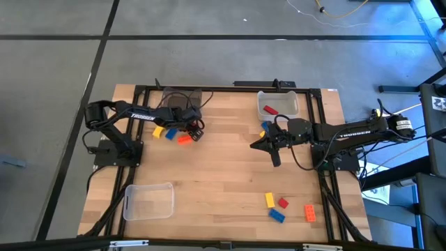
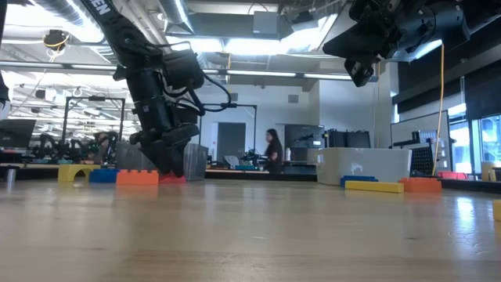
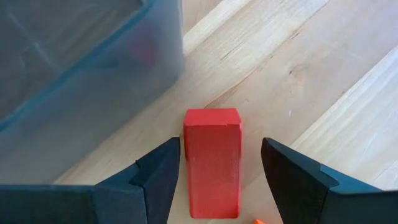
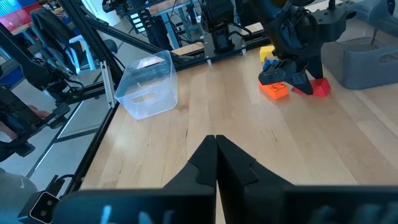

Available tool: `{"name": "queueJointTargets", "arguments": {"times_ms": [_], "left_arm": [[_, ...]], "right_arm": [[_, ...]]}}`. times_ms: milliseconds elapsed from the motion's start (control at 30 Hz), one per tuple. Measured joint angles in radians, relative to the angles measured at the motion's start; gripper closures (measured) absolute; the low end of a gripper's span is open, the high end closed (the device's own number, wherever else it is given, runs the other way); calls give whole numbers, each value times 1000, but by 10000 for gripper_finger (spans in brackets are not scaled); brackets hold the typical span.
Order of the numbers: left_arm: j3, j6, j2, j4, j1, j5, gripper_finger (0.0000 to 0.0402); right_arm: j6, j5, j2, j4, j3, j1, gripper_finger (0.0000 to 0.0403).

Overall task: Sort & place blocks by color
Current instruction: Put the red triangular block into the gray bin

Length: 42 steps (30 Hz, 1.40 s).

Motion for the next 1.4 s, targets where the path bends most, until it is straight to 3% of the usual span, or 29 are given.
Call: {"name": "queueJointTargets", "arguments": {"times_ms": [467, 800, 1033, 1167, 1400], "left_arm": [[-56, -28, -1, 44, -1, -8, 196], [-58, -27, 0, 80, 0, -11, 282], [-58, -27, -6, 78, 0, 3, 283], [-58, -20, -69, 76, -7, 30, 283], [-58, 6, -304, 91, -49, 38, 283]], "right_arm": [[0, 0, 0, 1, 0, 0, 403], [0, 0, 0, 6, 0, 0, 403], [0, 0, 0, 9, 0, 0, 403], [4, 0, 0, 8, 0, 0, 403], [3, 0, 0, 19, 0, 0, 403]]}}
